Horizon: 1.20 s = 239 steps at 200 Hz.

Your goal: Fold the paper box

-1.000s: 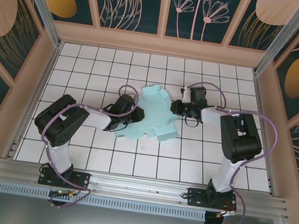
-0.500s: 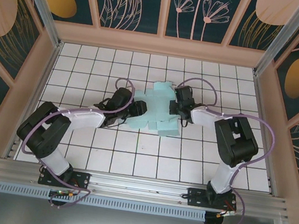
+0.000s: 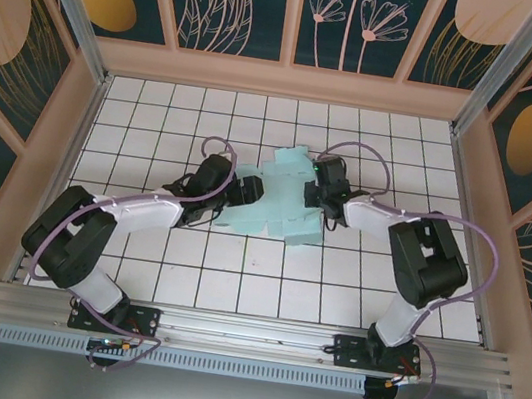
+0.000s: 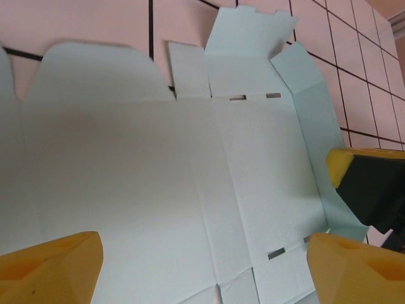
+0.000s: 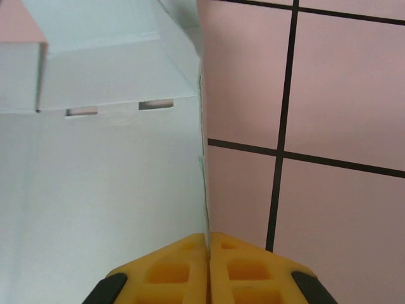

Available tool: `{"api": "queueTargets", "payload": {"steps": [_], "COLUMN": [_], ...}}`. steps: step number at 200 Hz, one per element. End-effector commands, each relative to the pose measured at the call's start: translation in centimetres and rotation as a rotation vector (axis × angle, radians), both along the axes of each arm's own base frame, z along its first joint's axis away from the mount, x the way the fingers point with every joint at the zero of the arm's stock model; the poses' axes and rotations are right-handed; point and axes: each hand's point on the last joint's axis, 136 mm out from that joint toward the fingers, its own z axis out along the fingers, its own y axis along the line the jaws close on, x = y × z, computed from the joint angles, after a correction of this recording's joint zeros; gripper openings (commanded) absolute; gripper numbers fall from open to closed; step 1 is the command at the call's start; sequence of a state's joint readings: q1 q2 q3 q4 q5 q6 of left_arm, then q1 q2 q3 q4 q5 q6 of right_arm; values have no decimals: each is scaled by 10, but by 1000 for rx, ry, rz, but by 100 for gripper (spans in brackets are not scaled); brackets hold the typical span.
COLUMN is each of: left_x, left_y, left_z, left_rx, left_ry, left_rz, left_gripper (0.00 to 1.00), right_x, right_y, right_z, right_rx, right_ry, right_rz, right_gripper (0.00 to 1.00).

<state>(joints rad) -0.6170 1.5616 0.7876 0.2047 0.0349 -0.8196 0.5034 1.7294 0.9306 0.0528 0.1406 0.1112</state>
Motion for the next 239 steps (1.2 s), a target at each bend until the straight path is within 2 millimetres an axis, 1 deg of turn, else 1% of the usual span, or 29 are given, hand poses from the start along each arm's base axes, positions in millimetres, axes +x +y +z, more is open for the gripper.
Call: {"api": "queueTargets", "payload": {"steps": [1,19,36,41,43,48,61,74,78,80,85,90,108,122,130,143,153,165,179,190,205,220,224,239], "left_x": [12,22,38,40,46,51,61,70,73,75,80,85,101,110,114,116,111,107,102,98,98,103,103,99], "left_y": [-4,-6,-4,-2,-5,-6,-13,-22,-23,-24,-24,-23,-18,-19,-20,-21,-27,-30,-30,-30,-30,-32,-34,-41], "left_z": [26,35,43,38,46,51,58,61,67,58,53,52,36,29,26,19,16,12,15,18,15,8,3,-4], "left_rx": [11,38,59,67,56,50,47,81,91,107,136,159,211,203,185,149,124,161,198,215,231,229,222,171], "left_ry": [-74,-98,-117,-106,-123,-134,-163,-188,-198,-181,-168,-165,-132,-123,-123,-122,-134,-154,-210,-258,-279,-254,-241,-209], "left_rz": [-7,-28,-40,-51,-55,-66,-111,-163,-171,-176,-172,-167,-180,-236,-280,-364,-464,-544,-611,-646,-664,-664,-667,-707], "left_gripper": [84,84,81,80,79,78,77,77,77,77,78,78,81,84,85,88,90,88,88,88,88,87,87,82], "right_x": [1,0,-2,-2,-3,-3,-3,-3,-2,-2,-2,-2,-4,-9,-9,-11,-12,-11,-9,-6,-4,-4,-4,-2], "right_y": [20,20,17,16,15,14,7,2,0,0,-1,-2,-2,-2,-5,-8,-8,-11,-14,-16,-17,-17,-17,-18], "right_z": [28,34,37,37,37,37,36,38,39,40,41,43,48,46,44,43,47,50,52,53,55,56,57,56], "right_rx": [204,274,305,302,300,292,268,276,281,283,286,288,291,291,288,299,316,330,334,329,328,332,332,328], "right_ry": [-47,-60,-69,-71,-72,-74,-87,-92,-93,-94,-98,-103,-116,-107,-95,-77,-77,-78,-77,-76,-77,-76,-78,-72], "right_rz": [89,101,120,131,137,150,168,191,192,194,201,209,238,285,291,308,329,334,333,333,338,342,341,331], "right_gripper": [9,9,9,9,9,10,10,10,10,9,9,9,9,9,9,9,9,10,9,10,10,10,10,10]}}
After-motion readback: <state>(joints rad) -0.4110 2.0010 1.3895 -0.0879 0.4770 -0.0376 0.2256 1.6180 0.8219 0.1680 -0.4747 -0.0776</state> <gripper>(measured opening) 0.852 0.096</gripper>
